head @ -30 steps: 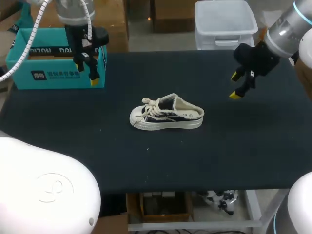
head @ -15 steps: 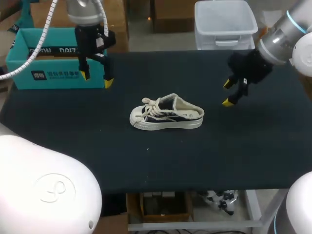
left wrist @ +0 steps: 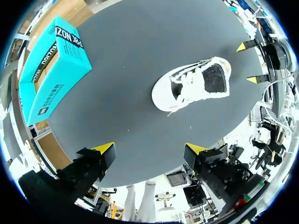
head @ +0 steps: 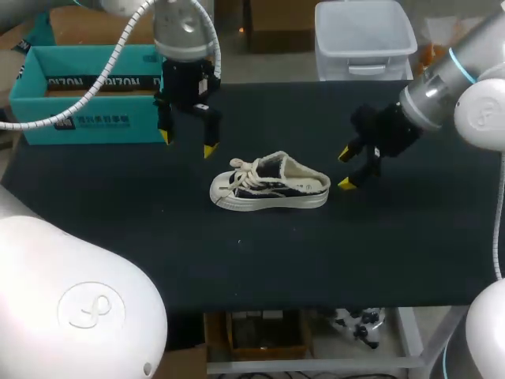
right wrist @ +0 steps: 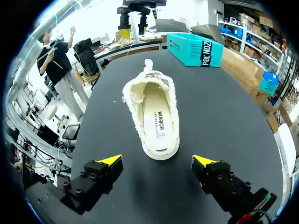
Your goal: Open the shoe tongue, take the insole out of the shoe, put the insole back into the shoe, and pack the shoe into the shoebox
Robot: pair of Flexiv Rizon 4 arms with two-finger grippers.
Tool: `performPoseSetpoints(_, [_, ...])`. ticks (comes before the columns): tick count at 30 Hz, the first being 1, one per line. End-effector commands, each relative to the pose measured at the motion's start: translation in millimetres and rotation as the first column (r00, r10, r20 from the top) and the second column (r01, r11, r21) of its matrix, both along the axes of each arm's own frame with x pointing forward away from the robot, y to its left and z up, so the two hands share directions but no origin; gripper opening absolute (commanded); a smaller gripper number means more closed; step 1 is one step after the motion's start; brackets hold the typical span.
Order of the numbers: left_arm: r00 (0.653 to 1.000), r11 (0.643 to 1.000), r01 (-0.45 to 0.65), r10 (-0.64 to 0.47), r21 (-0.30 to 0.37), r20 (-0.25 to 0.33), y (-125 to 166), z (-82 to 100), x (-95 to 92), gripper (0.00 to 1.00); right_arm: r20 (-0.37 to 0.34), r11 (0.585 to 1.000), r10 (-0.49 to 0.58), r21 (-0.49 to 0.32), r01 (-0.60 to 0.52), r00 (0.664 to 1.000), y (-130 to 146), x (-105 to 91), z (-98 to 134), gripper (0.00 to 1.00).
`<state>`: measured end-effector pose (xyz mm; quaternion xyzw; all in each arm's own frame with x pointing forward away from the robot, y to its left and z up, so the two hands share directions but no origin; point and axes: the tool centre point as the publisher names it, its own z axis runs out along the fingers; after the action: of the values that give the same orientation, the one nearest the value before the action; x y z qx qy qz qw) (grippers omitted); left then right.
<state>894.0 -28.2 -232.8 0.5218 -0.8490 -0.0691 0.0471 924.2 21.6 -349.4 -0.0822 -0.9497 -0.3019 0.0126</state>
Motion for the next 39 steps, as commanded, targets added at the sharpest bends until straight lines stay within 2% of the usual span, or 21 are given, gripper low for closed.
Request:
performPoseSetpoints(1, [1.0,1.0,-0.002,0.002,0.0,0.007,-4.6,-3.4,-5.5,1.0,0.02,0.999,0.002,0.036,-0.002,1.0,6.0,4.2,-15.3,1.0])
performPoseSetpoints(7, [1.0,1.0,-0.008,0.008,-0.003,0.006,-8.0,-6.5,-9.9,1.0,0.023,0.998,0.004,0.068,-0.005,1.0,17.0,7.1,-25.9,1.0])
performPoseSetpoints(20, [1.0,1.0,0.005,-0.005,-0.006,0.013,-16.0,-11.7,-16.5,1.0,-0.016,0.992,0.022,0.123,-0.02,1.0,31.1,17.3,-44.6,1.0])
performPoseSetpoints(32, [1.0,1.0,0.01,-0.01,-0.009,0.013,-16.4,-15.8,-17.9,1.0,-0.025,0.987,0.028,0.159,-0.024,0.999,43.3,10.9,-56.4,1.0])
performPoseSetpoints(39, [1.0,1.0,0.012,-0.012,-0.007,0.01,-17.7,-17.1,-19.3,1.0,0.008,0.977,0.021,0.211,-0.023,1.0,45.7,7.8,-64.0,1.0])
